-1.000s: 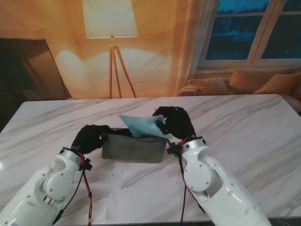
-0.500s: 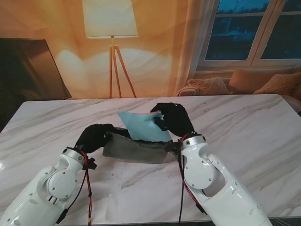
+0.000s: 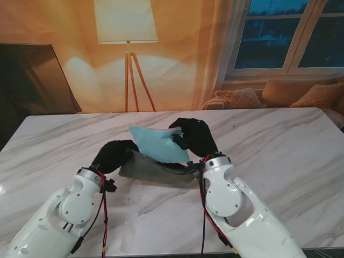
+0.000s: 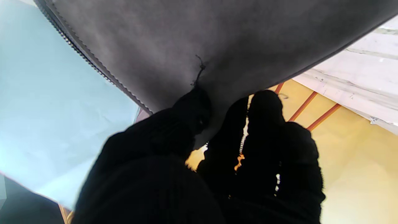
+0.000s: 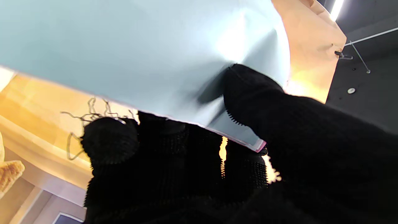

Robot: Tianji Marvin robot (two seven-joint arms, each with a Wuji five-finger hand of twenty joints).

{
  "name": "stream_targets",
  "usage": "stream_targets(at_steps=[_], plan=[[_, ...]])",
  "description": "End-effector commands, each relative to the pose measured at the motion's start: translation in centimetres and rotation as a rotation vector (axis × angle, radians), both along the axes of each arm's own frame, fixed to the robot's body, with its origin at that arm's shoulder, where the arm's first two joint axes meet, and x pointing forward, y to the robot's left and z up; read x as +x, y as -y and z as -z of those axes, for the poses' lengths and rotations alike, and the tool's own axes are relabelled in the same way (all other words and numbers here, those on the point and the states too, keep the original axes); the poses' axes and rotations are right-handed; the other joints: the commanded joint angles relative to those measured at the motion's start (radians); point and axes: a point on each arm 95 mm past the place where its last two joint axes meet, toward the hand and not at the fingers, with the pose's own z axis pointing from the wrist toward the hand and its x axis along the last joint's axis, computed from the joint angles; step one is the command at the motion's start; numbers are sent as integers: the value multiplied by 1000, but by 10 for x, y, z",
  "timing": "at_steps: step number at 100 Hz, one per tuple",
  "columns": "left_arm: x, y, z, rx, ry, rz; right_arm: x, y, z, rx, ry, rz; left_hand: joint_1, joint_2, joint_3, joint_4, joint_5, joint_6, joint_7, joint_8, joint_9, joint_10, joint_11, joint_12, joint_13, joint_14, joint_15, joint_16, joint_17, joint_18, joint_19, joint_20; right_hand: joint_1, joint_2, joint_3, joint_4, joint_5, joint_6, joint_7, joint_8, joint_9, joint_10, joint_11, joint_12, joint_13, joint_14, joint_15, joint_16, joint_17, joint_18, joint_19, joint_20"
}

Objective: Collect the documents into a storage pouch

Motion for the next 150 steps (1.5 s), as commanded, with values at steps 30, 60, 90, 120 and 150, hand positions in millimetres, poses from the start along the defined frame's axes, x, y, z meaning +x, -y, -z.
stream_targets(at_steps=[30,60,90,120,150], plan=[[-5,-6,2,5,-12,-36,1,-25,17,46,-85,-39,-6,14,9,-9,31,36,51,22,62,-23,28,-7,51,57,36,6,15,-69,9,-46,71,105,-2,29,149,-70,145,109,7,-48,11,18,-39,-53,-45,-47,-72,-52,-58,2],[-8,-10,2,19,-25,-40,9,-33,25,62,-104,-39,-4,29,-4,-6,25,27,52,27,46,-30,28,-7,30,55,31,5,-4,-74,0,-46,73,108,-9,32,144,-85,142,131,5,-82,4,22,-86,-67,-63,-34,-134,-59,-111,20],[-9,-12,0,31,-29,-57,10,-26,35,17,-117,-25,4,23,-9,-1,19,41,51,26,38,-20,29,-3,19,65,33,8,-18,-69,-4,-40,76,111,-4,31,134,-73,141,134,-1,-73,5,27,-112,-65,-63,-11,-173,-57,-136,42],[-13,-18,0,83,-46,-68,16,-12,37,-72,-107,2,3,25,-14,1,15,40,49,20,25,-18,18,-6,0,68,22,6,-35,-71,-14,-37,82,126,-6,30,109,-44,148,132,-20,-41,33,49,-147,-53,-29,29,-219,-47,-150,75],[-17,-20,2,107,-65,-76,17,-6,48,-184,-132,-12,4,26,-21,3,14,38,45,4,15,-13,7,-10,-11,71,12,4,-47,-70,-24,-36,38,98,9,22,-19,-52,143,43,-149,-34,-38,51,-267,-37,-122,31,-330,-55,-240,79]])
